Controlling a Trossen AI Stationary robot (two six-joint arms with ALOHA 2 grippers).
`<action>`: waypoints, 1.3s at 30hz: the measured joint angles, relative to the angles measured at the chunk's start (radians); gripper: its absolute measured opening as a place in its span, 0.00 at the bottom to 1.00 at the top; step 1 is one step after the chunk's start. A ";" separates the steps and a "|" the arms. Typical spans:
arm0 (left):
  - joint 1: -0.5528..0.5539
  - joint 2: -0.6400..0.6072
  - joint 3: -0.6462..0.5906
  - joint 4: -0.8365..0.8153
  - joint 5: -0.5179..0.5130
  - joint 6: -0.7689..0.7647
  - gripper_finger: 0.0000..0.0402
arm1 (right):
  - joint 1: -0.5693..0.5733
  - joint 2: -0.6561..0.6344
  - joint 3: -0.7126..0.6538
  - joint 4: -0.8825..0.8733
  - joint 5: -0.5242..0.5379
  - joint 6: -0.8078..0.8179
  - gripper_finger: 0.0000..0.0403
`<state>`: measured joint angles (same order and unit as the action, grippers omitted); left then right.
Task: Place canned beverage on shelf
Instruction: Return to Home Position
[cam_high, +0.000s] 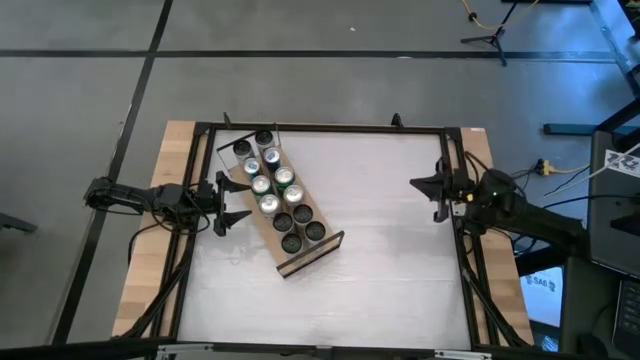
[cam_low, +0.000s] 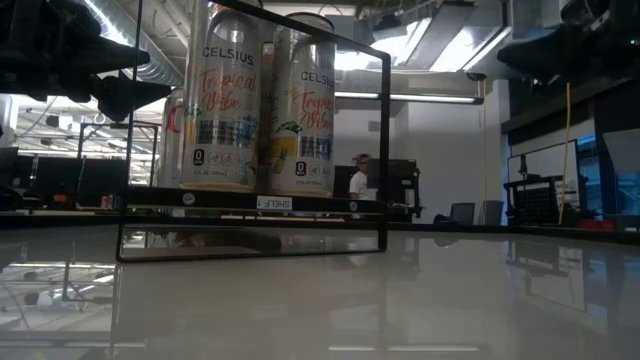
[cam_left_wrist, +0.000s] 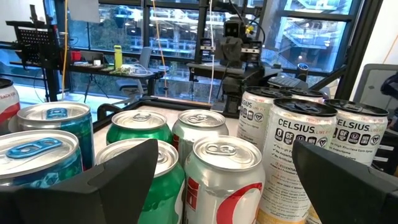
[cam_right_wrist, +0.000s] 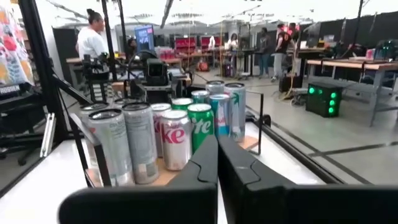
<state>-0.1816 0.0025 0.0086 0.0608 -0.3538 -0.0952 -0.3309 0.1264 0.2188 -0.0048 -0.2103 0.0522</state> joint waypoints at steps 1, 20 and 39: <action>0.000 0.000 0.000 0.000 0.000 0.000 0.90 | 0.029 -0.009 -0.007 0.002 0.030 0.000 0.00; 0.000 0.000 0.000 0.000 0.000 0.000 0.90 | 0.217 -0.123 -0.141 -0.001 0.185 0.004 0.00; 0.000 0.000 0.000 0.000 0.000 0.000 0.90 | 0.220 -0.122 -0.140 -0.058 0.166 0.002 0.00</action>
<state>-0.1815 0.0025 0.0086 0.0608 -0.3538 -0.0952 -0.1112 0.0040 0.0784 -0.0631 -0.0444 0.0545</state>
